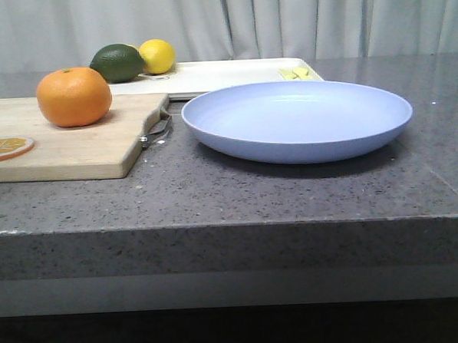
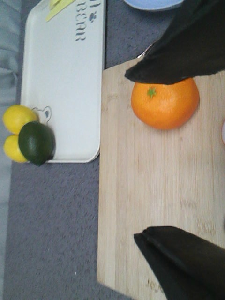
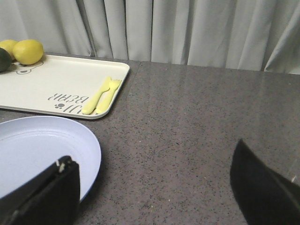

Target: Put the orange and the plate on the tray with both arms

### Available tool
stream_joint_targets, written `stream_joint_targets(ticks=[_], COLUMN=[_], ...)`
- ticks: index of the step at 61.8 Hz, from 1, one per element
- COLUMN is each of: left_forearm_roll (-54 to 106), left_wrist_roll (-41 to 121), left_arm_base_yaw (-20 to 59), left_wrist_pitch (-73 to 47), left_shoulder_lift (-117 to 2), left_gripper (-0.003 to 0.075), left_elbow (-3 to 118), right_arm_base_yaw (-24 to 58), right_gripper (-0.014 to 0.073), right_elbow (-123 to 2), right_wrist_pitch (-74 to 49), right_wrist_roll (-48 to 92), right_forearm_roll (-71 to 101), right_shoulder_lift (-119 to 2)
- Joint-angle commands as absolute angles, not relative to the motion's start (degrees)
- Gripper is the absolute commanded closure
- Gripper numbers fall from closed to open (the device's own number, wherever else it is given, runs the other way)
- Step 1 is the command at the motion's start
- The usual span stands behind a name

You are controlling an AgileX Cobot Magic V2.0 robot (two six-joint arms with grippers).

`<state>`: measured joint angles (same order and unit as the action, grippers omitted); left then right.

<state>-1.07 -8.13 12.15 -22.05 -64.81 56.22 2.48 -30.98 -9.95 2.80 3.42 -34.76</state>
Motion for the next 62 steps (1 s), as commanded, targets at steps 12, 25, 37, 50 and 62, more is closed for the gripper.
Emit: stream_joint_targets(ticks=[12, 25, 37, 50, 62], left_forearm_roll=[-0.76, -1.03, -3.41, -3.19, -3.19], left_wrist_roll=[-8.18, -8.18, -8.18, -8.18, -8.18], left_arm_base_yaw=[19.26, 21.12, 21.39, 21.44, 21.44], left_wrist_pitch=[-30.65, -40.61, -49.55, -53.97, -56.26], left_shoulder_lift=[-81.45, -93.23, -100.53, -103.9, -103.94], left_gripper=[0.0131, 0.0131, 0.0131, 0.0131, 0.0141], left_elbow=[75.0, 86.93, 92.84, 93.38, 93.38], right_arm_base_yaw=[2.32, 2.32, 2.32, 2.32, 2.32], right_gripper=[-0.0059, -0.0059, -0.0059, -0.0059, -0.0059], right_elbow=[-33.19, -33.19, -33.19, -33.19, -33.19], right_wrist_pitch=[-5.65, -5.65, -5.71, -5.71, -5.71], right_wrist_roll=[2.99, 2.99, 2.99, 2.99, 2.99], right_forearm_roll=[3.4, 3.4, 3.4, 3.4, 3.4], right_shoulder_lift=[-35.01, -35.01, -35.06, -35.12, -35.12])
